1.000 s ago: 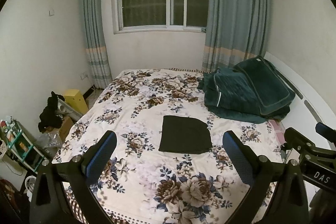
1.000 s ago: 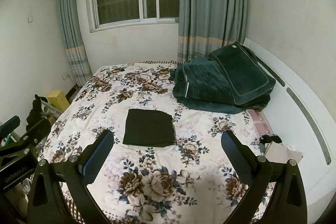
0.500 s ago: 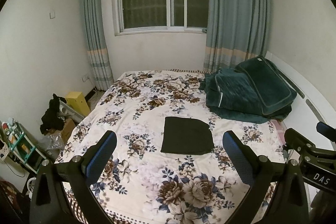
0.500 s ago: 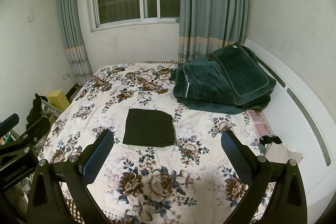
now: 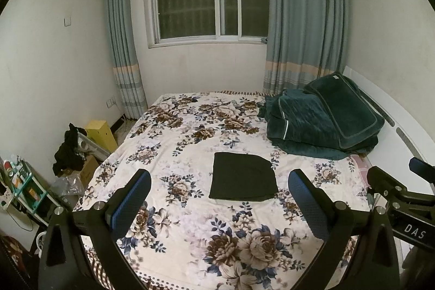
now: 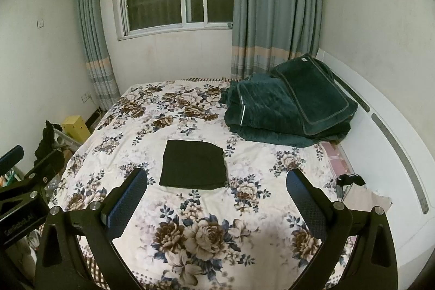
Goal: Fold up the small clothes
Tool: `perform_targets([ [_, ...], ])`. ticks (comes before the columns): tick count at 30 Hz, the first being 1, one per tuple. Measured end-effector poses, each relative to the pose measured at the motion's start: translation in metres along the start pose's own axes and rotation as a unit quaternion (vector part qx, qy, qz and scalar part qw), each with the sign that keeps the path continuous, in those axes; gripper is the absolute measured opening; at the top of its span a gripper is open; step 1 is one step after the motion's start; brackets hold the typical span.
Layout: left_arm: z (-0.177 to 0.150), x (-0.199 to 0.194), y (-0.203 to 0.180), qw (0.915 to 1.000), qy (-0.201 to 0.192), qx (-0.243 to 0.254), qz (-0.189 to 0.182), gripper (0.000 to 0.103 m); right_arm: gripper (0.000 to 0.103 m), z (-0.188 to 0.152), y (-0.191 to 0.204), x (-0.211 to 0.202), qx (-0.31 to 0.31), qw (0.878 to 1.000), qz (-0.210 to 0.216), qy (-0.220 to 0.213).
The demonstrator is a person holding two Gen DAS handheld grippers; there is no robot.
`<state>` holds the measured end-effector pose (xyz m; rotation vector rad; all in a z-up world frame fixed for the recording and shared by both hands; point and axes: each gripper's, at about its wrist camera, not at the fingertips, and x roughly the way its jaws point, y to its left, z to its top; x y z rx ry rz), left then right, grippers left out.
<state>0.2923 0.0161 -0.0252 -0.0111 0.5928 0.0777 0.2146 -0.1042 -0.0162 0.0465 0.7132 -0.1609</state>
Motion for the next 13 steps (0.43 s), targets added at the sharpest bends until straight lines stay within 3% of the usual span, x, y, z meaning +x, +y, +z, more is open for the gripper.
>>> perform_targets([
  [13,0.002,-0.0031,0.0056,0.9999,-0.006,0.006,0.011,0.103,0.103,0.0,0.0007,-0.0002,0.0,1.0,0.0,-0.001],
])
